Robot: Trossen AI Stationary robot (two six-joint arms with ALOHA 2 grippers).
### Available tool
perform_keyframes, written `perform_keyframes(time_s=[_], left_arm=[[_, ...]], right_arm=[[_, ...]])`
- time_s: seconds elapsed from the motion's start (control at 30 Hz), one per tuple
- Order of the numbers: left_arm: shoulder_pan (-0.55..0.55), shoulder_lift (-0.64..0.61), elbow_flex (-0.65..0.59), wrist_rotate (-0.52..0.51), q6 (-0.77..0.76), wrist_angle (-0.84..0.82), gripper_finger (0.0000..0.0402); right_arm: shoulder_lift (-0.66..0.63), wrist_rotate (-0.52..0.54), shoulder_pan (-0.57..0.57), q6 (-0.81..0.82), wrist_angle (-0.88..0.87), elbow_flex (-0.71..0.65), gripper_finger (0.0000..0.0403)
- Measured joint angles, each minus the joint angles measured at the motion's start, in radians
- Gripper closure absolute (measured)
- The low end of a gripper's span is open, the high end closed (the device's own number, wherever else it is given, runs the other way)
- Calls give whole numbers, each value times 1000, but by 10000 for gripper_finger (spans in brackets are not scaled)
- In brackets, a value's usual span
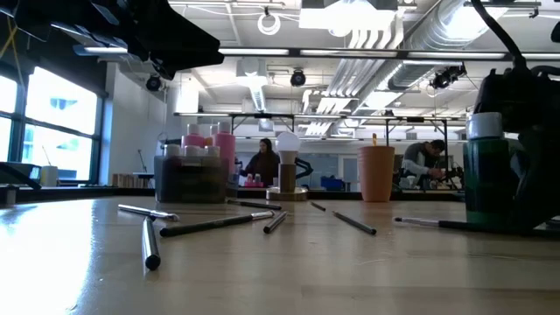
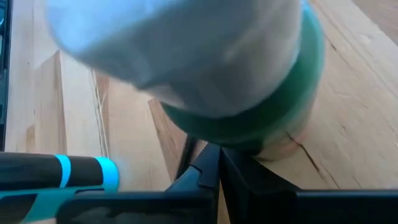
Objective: Pick & Place Paint Supplies
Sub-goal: Put the small green paint bottle into the gray bin
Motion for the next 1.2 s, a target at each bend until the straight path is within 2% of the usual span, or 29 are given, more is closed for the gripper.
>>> perform_keyframes(time_s=[0.53,1.2], left_arm=[[0,0,0,0,3,0,242],[0,0,0,0,3,0,242]], right_arm=[[2,30,-51,-103,-6,-2,401],[2,-46,-192,-238,7,-2,401]])
